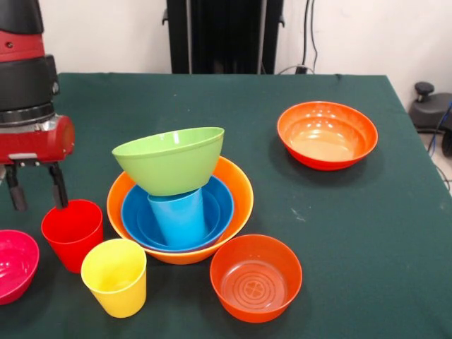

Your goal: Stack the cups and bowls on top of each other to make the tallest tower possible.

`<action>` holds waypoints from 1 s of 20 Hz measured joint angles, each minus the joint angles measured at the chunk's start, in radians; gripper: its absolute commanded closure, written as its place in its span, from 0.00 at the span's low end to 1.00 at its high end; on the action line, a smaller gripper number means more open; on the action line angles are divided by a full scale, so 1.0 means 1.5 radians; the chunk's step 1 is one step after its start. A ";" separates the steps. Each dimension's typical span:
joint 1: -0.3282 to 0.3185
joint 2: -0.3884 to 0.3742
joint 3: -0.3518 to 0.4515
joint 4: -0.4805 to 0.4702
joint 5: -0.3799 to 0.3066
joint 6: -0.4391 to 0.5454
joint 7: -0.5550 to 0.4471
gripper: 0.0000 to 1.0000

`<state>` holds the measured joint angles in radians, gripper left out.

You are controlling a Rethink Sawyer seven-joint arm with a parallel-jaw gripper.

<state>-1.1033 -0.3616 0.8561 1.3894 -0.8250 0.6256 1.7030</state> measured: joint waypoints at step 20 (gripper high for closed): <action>-0.010 0.033 0.000 0.008 0.003 -0.004 0.000 0.00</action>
<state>-1.1189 -0.3126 0.8565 1.4013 -0.8204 0.6198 1.7030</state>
